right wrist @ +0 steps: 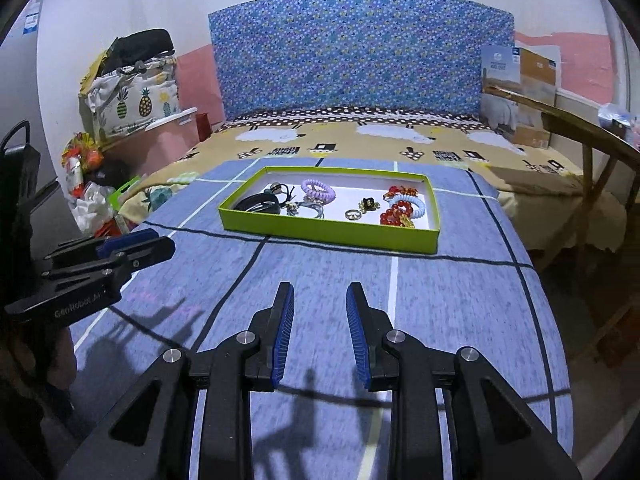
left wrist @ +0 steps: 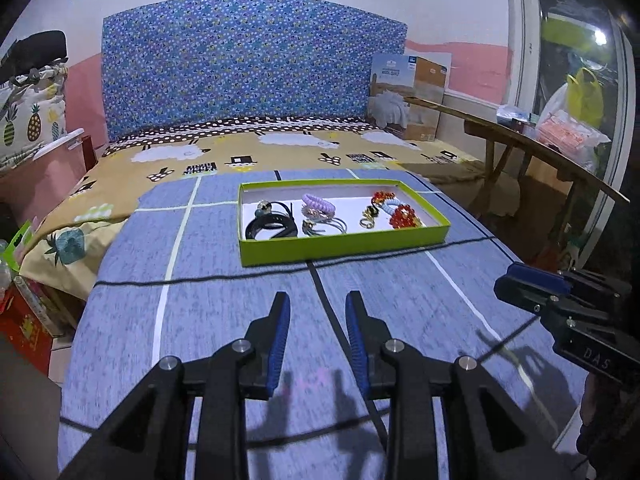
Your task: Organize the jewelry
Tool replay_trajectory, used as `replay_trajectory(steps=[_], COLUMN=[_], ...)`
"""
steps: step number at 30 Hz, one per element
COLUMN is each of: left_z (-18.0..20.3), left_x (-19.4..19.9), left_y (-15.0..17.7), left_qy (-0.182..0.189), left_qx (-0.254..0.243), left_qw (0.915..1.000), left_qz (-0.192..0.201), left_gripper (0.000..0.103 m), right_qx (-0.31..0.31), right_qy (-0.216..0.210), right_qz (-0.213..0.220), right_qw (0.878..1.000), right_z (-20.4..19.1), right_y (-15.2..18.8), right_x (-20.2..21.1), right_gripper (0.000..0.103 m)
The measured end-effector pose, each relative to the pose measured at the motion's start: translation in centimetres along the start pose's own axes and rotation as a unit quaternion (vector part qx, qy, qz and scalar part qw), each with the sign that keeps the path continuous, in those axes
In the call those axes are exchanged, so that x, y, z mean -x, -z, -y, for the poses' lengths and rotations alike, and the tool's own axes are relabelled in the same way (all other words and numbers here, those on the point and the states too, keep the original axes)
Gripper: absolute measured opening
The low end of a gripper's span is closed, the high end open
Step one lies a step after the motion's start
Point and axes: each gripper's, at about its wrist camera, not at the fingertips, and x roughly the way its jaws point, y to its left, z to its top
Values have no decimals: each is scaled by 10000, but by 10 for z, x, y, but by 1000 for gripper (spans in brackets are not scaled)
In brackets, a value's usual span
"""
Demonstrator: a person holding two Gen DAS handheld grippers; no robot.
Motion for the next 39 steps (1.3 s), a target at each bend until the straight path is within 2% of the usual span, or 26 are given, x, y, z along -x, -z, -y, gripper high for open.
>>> replay_trajectory(steps=[10, 39], left_z=[4, 6], left_x=[11, 7], left_y=[22, 30], left_qy=[-62, -132], left_qx=[25, 26], left_qw=[10000, 9999], left_qz=[17, -2], left_gripper=[30, 30], right_qx=[0, 16], right_qy=[94, 122], right_qz=[65, -54], right_qw=[9999, 9999], right_z=[-2, -1], right_y=[16, 21], right_x=[11, 7], right_gripper=[28, 28])
